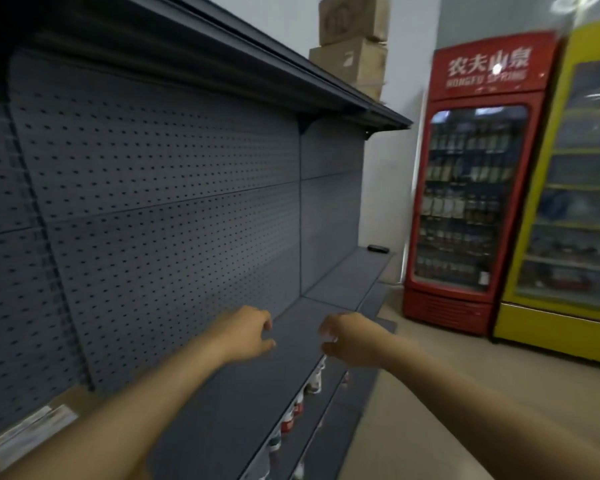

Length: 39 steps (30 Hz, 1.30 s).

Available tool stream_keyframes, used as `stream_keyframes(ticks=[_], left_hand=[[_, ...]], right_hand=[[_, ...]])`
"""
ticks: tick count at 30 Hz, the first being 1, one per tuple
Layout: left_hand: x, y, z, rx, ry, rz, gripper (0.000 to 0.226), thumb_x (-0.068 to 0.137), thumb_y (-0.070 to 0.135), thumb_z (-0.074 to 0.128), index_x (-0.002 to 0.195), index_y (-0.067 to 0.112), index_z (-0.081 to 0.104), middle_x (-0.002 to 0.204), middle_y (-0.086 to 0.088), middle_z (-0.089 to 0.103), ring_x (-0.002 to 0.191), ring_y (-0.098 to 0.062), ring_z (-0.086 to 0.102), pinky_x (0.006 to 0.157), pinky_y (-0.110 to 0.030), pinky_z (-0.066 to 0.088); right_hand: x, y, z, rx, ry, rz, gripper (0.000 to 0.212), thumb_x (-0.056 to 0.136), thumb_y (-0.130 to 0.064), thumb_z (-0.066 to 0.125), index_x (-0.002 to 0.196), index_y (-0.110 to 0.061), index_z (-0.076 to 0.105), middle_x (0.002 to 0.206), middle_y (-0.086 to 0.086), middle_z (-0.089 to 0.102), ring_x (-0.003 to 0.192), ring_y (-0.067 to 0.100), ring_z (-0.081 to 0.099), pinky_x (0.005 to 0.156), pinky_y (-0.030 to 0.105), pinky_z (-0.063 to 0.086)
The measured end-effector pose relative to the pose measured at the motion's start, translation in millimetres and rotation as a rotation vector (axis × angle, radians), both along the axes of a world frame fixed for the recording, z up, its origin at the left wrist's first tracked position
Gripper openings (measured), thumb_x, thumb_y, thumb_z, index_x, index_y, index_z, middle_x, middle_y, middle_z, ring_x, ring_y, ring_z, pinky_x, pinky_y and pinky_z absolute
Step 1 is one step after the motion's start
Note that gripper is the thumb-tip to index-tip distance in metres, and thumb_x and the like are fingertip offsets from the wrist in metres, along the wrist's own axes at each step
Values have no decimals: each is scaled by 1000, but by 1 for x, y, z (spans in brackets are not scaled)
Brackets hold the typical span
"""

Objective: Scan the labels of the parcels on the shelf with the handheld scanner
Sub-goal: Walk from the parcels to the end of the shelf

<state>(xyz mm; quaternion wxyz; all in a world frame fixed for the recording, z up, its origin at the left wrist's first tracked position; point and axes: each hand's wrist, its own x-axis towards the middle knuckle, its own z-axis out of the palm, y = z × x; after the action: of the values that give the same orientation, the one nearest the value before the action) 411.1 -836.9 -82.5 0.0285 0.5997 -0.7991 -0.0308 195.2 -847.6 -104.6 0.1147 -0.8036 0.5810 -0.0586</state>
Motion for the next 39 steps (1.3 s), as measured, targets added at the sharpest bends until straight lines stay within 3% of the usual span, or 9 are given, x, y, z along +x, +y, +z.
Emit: stream_keyframes(ticks=[4, 8, 13, 29, 35, 39], left_hand=[[-72, -73, 7, 8, -29, -111, 40, 91, 45, 56, 124, 21, 54, 126, 2, 54, 110, -18, 56, 90, -31, 46], [-138, -131, 11, -1, -41, -199, 40, 91, 46, 54, 122, 22, 54, 124, 1, 55, 109, -19, 56, 91, -35, 48], [-197, -194, 4, 30, -74, -291, 40, 91, 46, 54, 122, 21, 54, 123, 1, 56, 107, -18, 56, 89, -33, 48], [-338, -475, -4, -2, -37, -467, 38, 92, 43, 53, 124, 23, 53, 124, 2, 55, 109, -17, 56, 84, -28, 44], [-398, -553, -12, 33, 4, -503, 34, 90, 39, 54, 119, 21, 56, 117, 2, 57, 101, -18, 58, 75, -27, 43], [-445, -608, -19, 21, 3, -520, 35, 91, 39, 54, 121, 19, 56, 117, 2, 58, 103, -18, 58, 79, -27, 43]], right_hand=[[-68, -45, -3, 8, -14, -126, 46, 92, -37, 56, 135, -19, 53, 136, 10, 56, 124, 29, 53, 99, 35, 46], [-127, -83, 5, -9, -2, -221, 37, 90, -30, 59, 121, -10, 62, 124, 17, 62, 118, 35, 57, 94, 38, 49], [-182, -130, 1, -9, -33, -314, 46, 93, -29, 58, 136, -14, 53, 133, 13, 57, 122, 31, 54, 99, 35, 45], [-301, -378, -13, -32, -63, -489, 46, 92, -34, 61, 135, -19, 54, 137, 8, 52, 125, 28, 49, 105, 39, 43], [-351, -463, -15, -30, -46, -534, 43, 91, -33, 62, 129, -15, 56, 129, 8, 58, 115, 28, 56, 99, 40, 49], [-393, -525, -23, -16, -31, -506, 39, 90, -31, 62, 126, -15, 58, 124, 7, 61, 108, 26, 60, 95, 38, 52]])
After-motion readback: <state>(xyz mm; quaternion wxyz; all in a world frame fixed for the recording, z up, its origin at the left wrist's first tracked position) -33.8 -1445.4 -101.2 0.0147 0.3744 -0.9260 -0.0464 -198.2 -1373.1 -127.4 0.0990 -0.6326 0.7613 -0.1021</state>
